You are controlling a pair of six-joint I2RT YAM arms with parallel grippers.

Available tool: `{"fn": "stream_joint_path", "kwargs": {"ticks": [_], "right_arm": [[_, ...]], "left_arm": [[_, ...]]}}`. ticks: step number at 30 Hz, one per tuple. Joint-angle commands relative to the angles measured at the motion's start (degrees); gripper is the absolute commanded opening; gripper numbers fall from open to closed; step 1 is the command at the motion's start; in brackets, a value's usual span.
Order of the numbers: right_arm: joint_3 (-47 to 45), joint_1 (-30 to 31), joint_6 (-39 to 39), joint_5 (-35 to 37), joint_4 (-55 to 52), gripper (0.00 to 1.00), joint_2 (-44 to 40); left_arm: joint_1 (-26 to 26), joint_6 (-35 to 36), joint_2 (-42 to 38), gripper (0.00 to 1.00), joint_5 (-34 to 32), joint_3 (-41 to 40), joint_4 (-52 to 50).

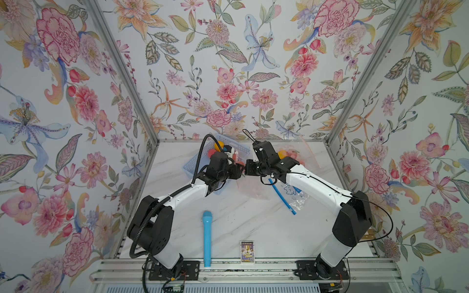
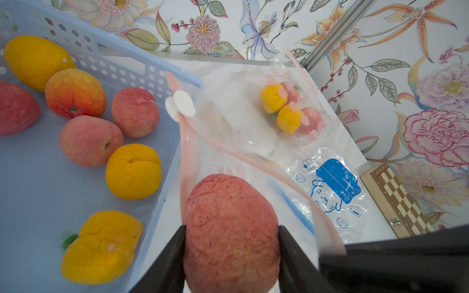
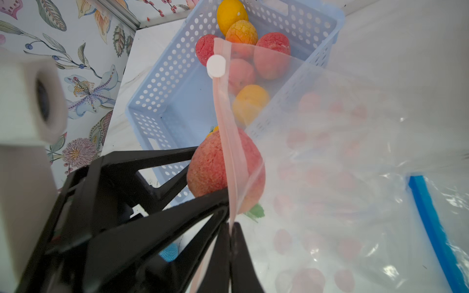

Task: Place the peach in a zip-top bag and seal the zipper
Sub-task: Place the peach in the zipper food storage bag.

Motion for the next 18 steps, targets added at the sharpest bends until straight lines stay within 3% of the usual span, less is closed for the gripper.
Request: {"fn": "stream_joint_path", "kwargs": {"ticks": [1, 9, 14, 18], "right_arm": [[1.1, 0.3, 0.9, -1.2, 1.8, 0.0, 0.4], [0.5, 0.0, 1.9, -2.7, 3.6, 0.0, 1.8], [-0.3, -0.7, 2.4, -4.8, 5.8, 0.0, 2.1], [0.1, -1.1, 2.0, -5.0, 6.2, 0.0, 2.1]], "left_arm": [[-0.7, 1.7, 0.7, 0.5, -2.4, 2.5, -1.8], [-0.8, -1.4, 0.7, 0.57, 2.1, 2.3, 0.8], [-0.8, -4.9, 0.7, 0.51, 8.1, 1.2, 4.2], [-1.3, -4.5, 1.3, 0.5, 8.3, 0.9, 3.2]]}}
